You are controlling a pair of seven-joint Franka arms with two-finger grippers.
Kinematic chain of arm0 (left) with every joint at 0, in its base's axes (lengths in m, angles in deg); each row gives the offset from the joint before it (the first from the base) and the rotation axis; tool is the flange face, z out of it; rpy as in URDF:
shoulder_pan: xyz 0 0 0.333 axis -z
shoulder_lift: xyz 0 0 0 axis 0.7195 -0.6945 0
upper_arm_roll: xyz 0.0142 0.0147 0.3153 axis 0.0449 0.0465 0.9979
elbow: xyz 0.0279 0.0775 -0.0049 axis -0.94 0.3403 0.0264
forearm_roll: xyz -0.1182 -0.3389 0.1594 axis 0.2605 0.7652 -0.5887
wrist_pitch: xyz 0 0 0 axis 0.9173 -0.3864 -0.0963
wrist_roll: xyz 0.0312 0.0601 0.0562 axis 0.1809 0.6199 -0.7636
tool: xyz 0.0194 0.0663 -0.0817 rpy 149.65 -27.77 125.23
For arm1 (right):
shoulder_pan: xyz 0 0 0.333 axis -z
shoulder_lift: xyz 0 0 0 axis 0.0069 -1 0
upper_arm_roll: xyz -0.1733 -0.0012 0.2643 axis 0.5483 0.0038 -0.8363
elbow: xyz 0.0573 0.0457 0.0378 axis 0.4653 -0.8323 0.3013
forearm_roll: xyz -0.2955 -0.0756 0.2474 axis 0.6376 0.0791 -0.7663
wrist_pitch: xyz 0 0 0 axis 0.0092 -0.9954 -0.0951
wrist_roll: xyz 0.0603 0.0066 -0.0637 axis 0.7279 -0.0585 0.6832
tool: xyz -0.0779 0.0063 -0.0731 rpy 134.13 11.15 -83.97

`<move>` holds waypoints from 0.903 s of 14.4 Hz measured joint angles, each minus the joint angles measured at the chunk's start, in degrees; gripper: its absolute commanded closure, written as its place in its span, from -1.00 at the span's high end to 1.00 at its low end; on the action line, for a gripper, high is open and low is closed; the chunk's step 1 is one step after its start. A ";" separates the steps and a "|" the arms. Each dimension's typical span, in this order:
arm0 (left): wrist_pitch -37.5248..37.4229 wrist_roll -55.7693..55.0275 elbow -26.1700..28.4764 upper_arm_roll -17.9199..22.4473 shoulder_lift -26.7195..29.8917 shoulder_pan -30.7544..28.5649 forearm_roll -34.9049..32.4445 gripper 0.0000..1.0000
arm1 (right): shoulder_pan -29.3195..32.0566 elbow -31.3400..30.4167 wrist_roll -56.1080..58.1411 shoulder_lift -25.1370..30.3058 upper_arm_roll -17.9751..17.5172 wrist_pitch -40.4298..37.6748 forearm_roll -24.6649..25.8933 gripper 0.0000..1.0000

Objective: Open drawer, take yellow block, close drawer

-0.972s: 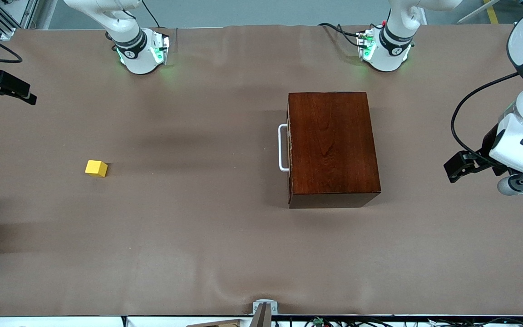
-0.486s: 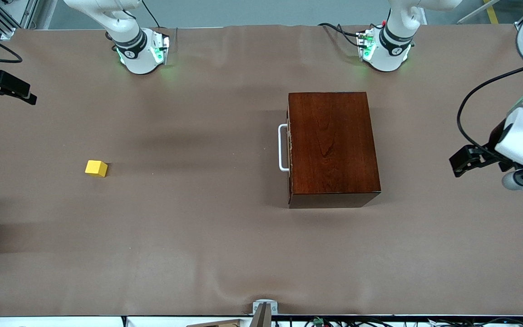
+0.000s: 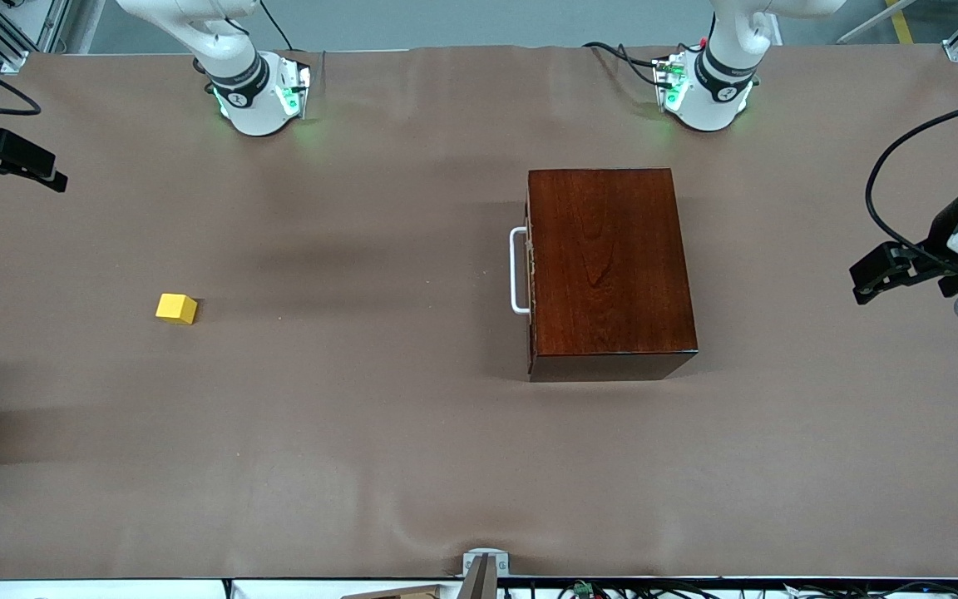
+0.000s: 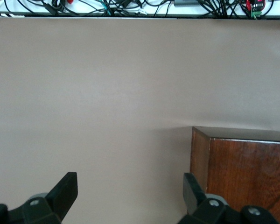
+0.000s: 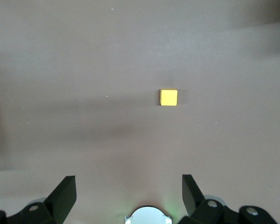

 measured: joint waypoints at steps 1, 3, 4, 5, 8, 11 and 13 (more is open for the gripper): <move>-0.02 0.26 1.04 -0.08 0.89 0.01 0.00 1.00 | 0.00 0.00 0.00 0.00 0.00 -0.01 0.00 1.00; -0.07 1.20 3.44 -0.45 3.04 0.06 0.02 1.00 | 0.00 0.00 0.00 0.00 0.00 -0.04 0.00 1.00; -0.13 1.32 4.95 -1.15 4.35 -0.03 0.03 1.00 | 0.00 0.00 0.00 0.00 0.00 -0.05 0.00 1.00; -0.20 1.32 6.81 -2.30 5.84 -0.29 0.03 1.00 | 0.00 0.00 0.00 0.00 0.00 -0.05 0.00 1.00; -0.23 1.32 12.89 -7.69 10.70 -3.82 0.03 1.00 | 0.00 0.00 0.00 0.00 0.00 -0.06 0.00 1.00; -0.22 1.32 18.11 -13.70 14.88 -8.82 0.03 1.00 | 0.00 0.00 0.00 0.00 0.01 -0.06 0.00 1.00; -0.22 1.32 20.87 -15.29 17.20 -10.48 0.03 1.00 | 0.00 0.00 0.00 0.00 0.01 -0.06 0.00 1.00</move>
